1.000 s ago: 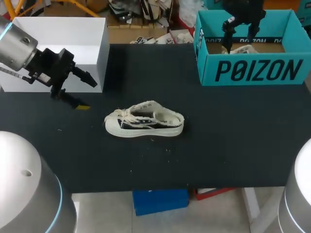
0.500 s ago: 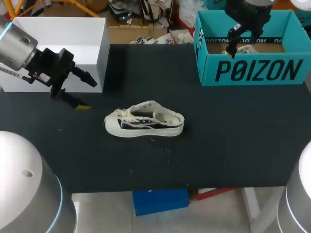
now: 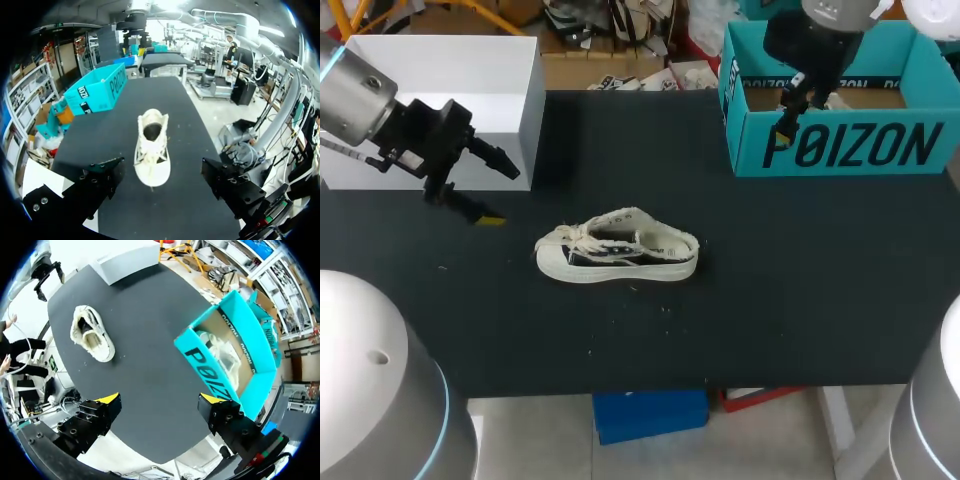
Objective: Take the shoe out of the shoebox, open the shoe tongue, remove and reinsert the insole, then place the shoe into the shoebox
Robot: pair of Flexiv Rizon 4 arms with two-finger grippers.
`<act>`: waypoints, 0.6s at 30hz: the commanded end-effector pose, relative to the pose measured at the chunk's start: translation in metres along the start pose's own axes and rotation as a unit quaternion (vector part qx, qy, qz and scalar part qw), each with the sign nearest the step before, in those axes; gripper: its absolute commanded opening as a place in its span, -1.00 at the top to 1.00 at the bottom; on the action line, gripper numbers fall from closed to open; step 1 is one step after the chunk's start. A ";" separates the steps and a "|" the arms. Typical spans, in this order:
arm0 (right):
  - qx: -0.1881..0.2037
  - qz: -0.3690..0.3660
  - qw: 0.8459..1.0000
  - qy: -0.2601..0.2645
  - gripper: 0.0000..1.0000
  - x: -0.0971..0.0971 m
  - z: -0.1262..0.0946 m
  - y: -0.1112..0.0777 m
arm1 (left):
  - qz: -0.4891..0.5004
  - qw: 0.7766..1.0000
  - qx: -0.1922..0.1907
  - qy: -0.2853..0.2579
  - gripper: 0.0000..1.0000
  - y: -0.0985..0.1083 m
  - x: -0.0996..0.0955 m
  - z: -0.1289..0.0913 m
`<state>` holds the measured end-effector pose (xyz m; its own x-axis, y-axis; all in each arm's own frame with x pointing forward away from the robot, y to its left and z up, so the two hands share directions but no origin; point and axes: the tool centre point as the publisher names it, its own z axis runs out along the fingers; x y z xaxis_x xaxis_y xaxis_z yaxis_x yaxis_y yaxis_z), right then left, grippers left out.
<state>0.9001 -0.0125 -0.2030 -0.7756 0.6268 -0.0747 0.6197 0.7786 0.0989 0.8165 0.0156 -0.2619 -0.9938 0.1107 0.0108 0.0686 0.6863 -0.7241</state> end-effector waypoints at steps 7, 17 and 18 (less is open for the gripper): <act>-0.037 -0.211 0.976 0.041 -1.00 0.058 -0.015 -0.003 | 0.001 1.000 -0.001 -0.002 -1.00 0.001 0.000 0.001; -0.037 -0.211 0.976 0.041 -1.00 0.058 -0.015 -0.003 | 0.001 1.000 -0.001 -0.002 -1.00 0.001 0.000 0.001; -0.037 -0.211 0.976 0.041 -1.00 0.058 -0.015 -0.003 | 0.001 1.000 -0.001 -0.002 -1.00 0.001 0.000 0.001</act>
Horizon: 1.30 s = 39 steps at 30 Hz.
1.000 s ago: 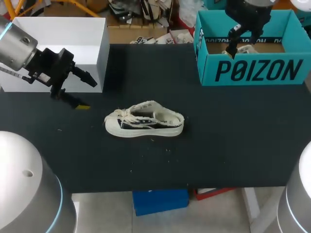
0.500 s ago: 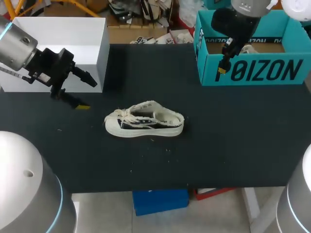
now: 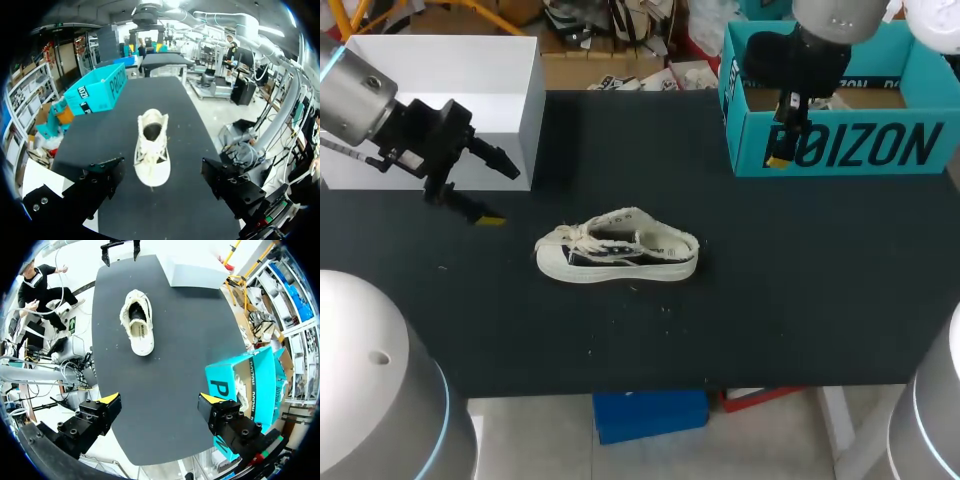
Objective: Take the shoe out of the shoebox, open the shoe tongue, remove and reinsert the insole, then place the shoe into the shoebox
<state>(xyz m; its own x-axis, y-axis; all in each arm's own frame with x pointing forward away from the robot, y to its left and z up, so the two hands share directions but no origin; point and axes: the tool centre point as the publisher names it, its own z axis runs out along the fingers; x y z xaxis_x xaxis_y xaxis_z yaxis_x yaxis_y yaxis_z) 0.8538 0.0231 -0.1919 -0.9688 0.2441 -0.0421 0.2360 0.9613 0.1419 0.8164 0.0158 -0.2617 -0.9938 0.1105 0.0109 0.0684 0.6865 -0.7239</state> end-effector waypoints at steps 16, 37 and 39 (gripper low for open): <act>-0.006 -0.002 1.000 -0.002 -1.00 0.006 0.001 -0.003 | 0.001 1.000 0.000 -0.002 -1.00 0.001 0.000 0.002; -0.145 -0.082 0.986 -0.008 -1.00 0.066 0.077 0.048 | 0.001 1.000 0.000 -0.002 -1.00 0.001 0.000 0.002; -0.168 -0.078 0.983 -0.012 -1.00 0.067 0.085 0.050 | 0.001 1.000 0.000 -0.002 -1.00 0.001 0.000 0.002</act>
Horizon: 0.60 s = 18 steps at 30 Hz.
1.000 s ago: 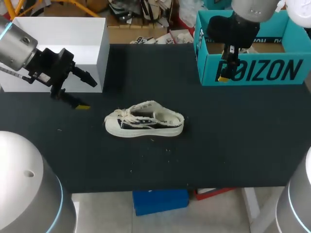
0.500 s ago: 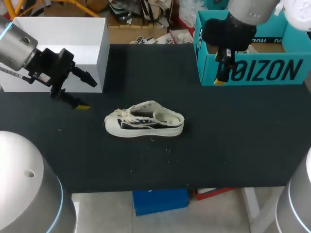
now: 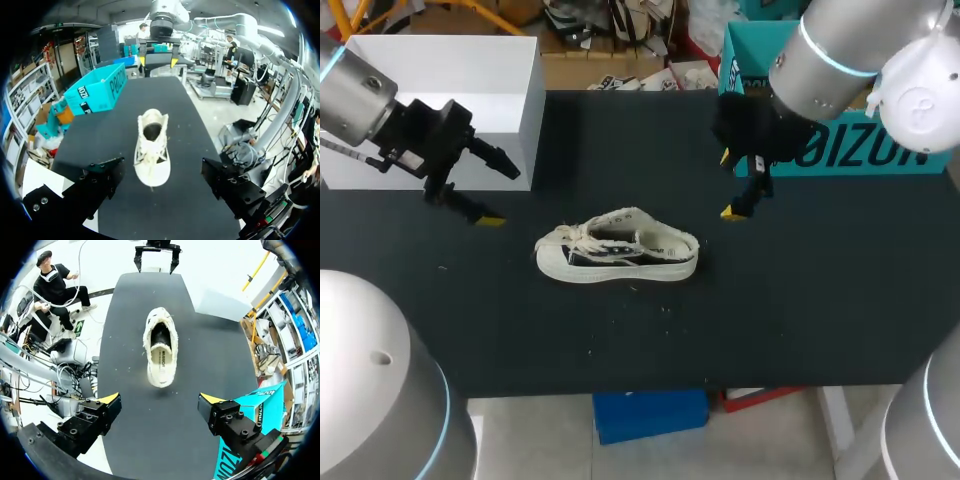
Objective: Take the shoe out of the shoebox, open the shoe tongue, remove and reinsert the insole, then place the shoe into the shoebox
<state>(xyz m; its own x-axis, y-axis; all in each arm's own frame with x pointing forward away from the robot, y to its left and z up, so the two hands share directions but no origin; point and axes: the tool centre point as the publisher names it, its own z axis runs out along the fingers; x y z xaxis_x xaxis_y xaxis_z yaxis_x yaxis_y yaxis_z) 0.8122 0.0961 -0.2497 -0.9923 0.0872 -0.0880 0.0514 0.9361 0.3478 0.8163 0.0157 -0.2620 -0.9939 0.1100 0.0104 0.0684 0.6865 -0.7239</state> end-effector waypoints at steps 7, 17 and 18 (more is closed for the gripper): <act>-0.130 0.004 0.991 -0.026 -1.00 0.011 0.050 -0.005 | 0.001 1.000 0.000 -0.001 -1.00 0.001 0.000 0.001; -0.211 -0.009 0.977 -0.039 -1.00 0.011 0.079 0.002 | 0.001 1.000 0.000 -0.001 -1.00 0.001 0.000 0.001; -0.215 -0.015 0.976 -0.039 -1.00 0.011 0.082 0.003 | 0.001 1.000 0.000 -0.001 -1.00 0.001 0.000 0.001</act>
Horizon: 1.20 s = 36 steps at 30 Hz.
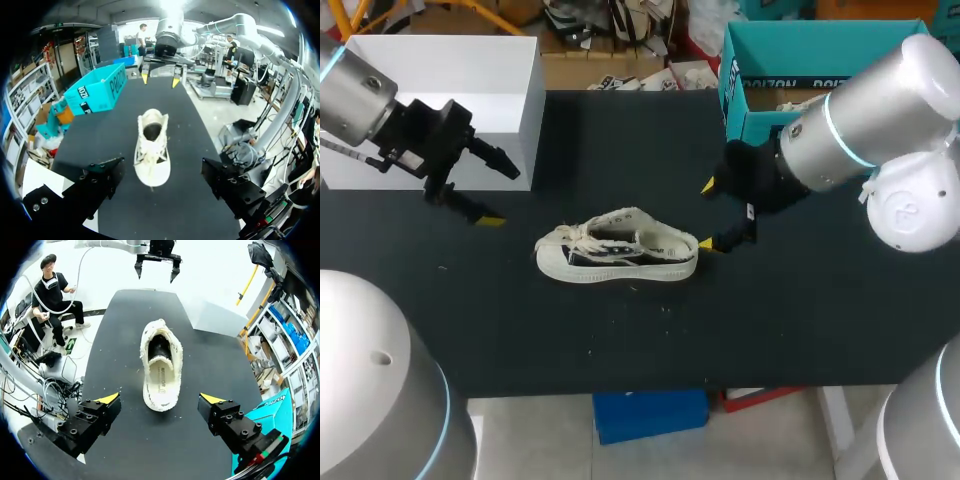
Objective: Take the shoe out of the shoebox, open the shoe tongue, remove and reinsert the insole, then place the shoe into the shoebox
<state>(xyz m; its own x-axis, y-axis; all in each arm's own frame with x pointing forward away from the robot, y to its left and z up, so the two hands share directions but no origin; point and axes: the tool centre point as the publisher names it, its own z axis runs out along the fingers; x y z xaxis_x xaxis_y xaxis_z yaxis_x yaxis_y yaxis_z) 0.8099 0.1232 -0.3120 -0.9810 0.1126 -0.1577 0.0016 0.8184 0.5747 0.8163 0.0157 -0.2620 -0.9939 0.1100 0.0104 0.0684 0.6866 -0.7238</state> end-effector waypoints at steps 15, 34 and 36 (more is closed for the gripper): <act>-0.107 -0.019 0.994 0.034 -1.00 -0.007 0.053 -0.016 | 0.001 1.000 0.000 -0.001 -1.00 0.001 0.000 0.001; -0.130 -0.007 0.991 0.041 -1.00 -0.007 0.094 -0.027 | 0.001 1.000 0.000 -0.001 -1.00 0.001 0.000 0.001; -0.132 -0.007 0.990 0.042 -1.00 -0.008 0.098 -0.027 | 0.001 1.000 0.000 -0.001 -1.00 0.001 0.000 0.001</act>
<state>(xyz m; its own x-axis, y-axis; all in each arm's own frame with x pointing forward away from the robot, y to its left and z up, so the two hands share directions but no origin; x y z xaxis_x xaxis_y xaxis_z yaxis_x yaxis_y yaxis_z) 0.8320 0.1491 -0.3971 -0.9931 0.0459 -0.1078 -0.0526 0.6477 0.7600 0.8163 0.0157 -0.2620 -0.9939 0.1100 0.0104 0.0684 0.6866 -0.7239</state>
